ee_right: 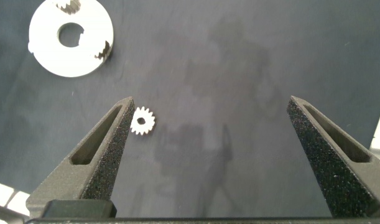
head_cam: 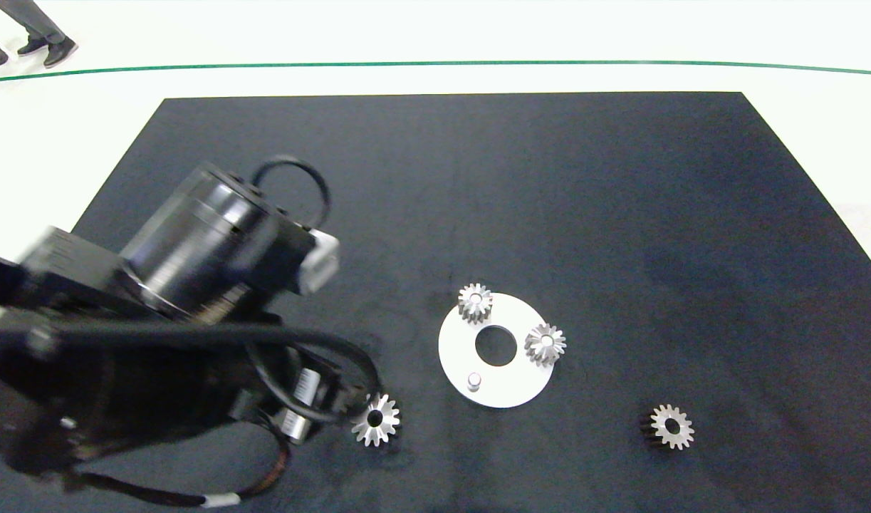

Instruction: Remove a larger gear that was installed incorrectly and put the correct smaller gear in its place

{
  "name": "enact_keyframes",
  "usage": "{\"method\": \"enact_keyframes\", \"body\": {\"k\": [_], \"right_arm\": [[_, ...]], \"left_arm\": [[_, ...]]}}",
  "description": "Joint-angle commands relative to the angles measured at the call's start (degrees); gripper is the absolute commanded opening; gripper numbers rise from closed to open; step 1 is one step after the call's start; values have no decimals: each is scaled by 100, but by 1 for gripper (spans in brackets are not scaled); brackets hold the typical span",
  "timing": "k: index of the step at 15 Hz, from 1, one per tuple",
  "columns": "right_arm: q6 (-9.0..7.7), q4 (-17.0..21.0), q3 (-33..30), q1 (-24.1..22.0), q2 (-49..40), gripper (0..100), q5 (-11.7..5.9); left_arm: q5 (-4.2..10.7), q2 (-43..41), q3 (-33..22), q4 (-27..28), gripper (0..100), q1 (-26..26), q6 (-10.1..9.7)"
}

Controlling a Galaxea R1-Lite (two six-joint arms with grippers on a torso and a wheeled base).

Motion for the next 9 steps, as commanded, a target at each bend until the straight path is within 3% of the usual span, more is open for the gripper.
{"method": "enact_keyframes", "body": {"k": [1,3,4,5,8,9], "right_arm": [[-19,30,489,275,70,100,13],[-54,56,1131,1013,70,100,-189],[-63,74,1395,1128,70,100,-426],[-89,74,1553,1163,96,100,-637],[-115,205,1579,1154,492,100,-813],[-107,188,1570,1163,764,100,-989]], "left_arm": [[26,-1662,-1260,1492,100,2374,756],[26,-1891,-1242,1738,100,2656,853],[26,-2023,-1242,1808,100,2656,870],[26,-2093,-1277,1861,100,2647,932],[26,-2366,-1277,1861,100,2647,1055],[17,-2515,-1277,1843,100,2673,1169]]}}
